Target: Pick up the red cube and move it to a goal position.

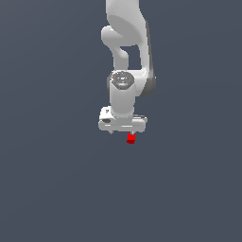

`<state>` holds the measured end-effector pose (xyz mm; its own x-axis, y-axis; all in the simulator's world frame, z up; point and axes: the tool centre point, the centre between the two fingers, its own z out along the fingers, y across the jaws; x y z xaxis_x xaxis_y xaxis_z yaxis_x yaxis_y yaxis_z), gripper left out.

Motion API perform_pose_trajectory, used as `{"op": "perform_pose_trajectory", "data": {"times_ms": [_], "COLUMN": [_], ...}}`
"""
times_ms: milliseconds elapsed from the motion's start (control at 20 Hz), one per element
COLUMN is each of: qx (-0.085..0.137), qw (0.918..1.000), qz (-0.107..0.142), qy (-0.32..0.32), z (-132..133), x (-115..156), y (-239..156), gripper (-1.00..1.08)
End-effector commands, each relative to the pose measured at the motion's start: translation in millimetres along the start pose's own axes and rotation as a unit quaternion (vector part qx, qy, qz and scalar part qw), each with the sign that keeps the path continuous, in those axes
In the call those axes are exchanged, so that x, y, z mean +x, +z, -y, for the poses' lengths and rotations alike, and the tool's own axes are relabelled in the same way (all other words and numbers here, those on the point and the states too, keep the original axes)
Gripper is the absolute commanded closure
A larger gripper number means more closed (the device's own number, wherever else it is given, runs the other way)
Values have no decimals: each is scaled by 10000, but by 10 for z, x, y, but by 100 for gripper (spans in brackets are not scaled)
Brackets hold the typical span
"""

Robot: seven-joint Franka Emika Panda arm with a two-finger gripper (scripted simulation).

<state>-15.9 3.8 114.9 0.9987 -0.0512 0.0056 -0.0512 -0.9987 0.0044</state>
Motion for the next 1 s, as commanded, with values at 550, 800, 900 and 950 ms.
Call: {"op": "perform_pose_trajectory", "data": {"times_ms": [550, 800, 900, 950], "qx": [20, 22, 22, 22], "qw": [9999, 9998, 9999, 9999], "qz": [27, 29, 28, 28], "qy": [159, 172, 168, 168], "z": [466, 504, 500, 499], "x": [-284, -295, -286, -285], "y": [888, 959, 948, 945], "gripper": [-92, -92, -92, -92]}}
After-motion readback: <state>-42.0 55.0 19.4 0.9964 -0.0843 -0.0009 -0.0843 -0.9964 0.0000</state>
